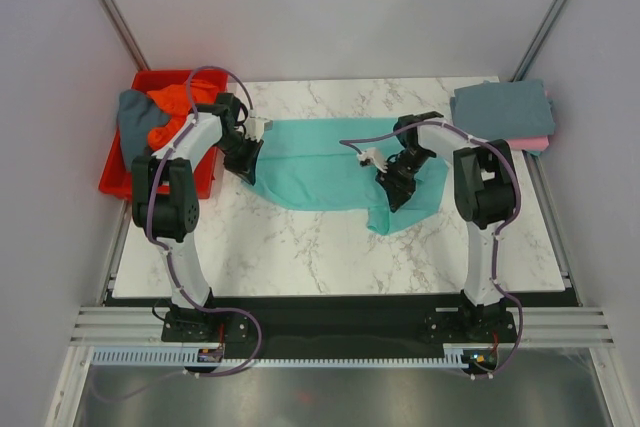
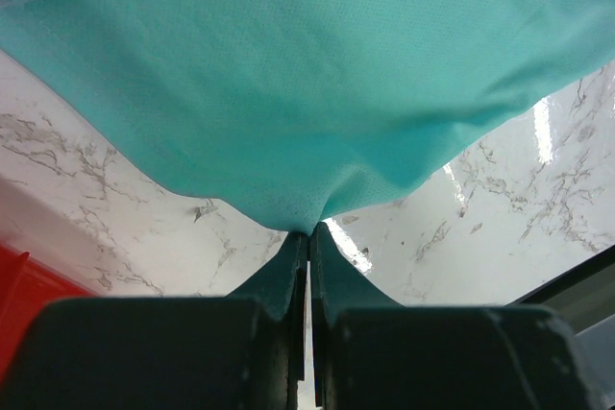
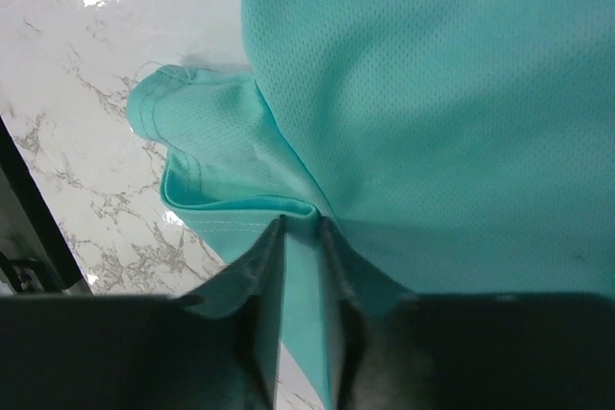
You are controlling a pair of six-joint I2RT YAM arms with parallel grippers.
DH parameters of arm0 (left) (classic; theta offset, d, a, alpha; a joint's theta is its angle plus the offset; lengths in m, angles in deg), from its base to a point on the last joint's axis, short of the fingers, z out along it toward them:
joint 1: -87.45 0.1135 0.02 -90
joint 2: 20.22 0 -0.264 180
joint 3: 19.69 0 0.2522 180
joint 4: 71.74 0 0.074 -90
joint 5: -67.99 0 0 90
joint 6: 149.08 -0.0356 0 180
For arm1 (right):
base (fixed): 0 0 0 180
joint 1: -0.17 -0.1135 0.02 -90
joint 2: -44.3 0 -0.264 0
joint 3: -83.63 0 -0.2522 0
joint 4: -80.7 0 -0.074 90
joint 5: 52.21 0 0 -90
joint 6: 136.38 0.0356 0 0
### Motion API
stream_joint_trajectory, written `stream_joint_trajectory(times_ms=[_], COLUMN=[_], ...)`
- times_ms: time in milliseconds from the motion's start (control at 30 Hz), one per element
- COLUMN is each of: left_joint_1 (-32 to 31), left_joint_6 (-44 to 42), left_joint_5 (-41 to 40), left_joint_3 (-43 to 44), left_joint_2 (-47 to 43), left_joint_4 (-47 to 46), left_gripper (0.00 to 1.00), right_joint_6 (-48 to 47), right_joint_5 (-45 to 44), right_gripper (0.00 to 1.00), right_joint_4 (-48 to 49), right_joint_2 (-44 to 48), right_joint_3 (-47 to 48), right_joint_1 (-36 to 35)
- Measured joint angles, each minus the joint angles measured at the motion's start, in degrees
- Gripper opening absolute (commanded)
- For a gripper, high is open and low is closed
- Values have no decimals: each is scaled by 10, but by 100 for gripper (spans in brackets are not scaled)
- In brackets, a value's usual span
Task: Fold and stack the t-shirts
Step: Fold the tshirt
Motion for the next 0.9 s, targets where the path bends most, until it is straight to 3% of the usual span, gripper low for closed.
stream_joint_trajectory(times_ms=[100,167,433,700,900], left_joint_1=[0,0,0,0,0], left_joint_6=[0,0,0,0,0], left_joint_5=[0,0,0,0,0], left_joint_3=[0,0,0,0,31], left_joint_2=[0,0,0,0,7], left_joint_4=[-1,-2,-2,-2,4], left_gripper=[2,2,2,2,2], right_joint_6=[-3,-4,-3,8,20], right_joint_5=[-2,-3,-22,-26,-26], right_gripper=[5,0,0,0,0], right_joint_4=[2,2,3,-3,2], right_joint_2=[0,0,30,82,82], right_joint_3=[-3,-5,-8,83,99], right_joint_1=[-3,-4,7,46,59])
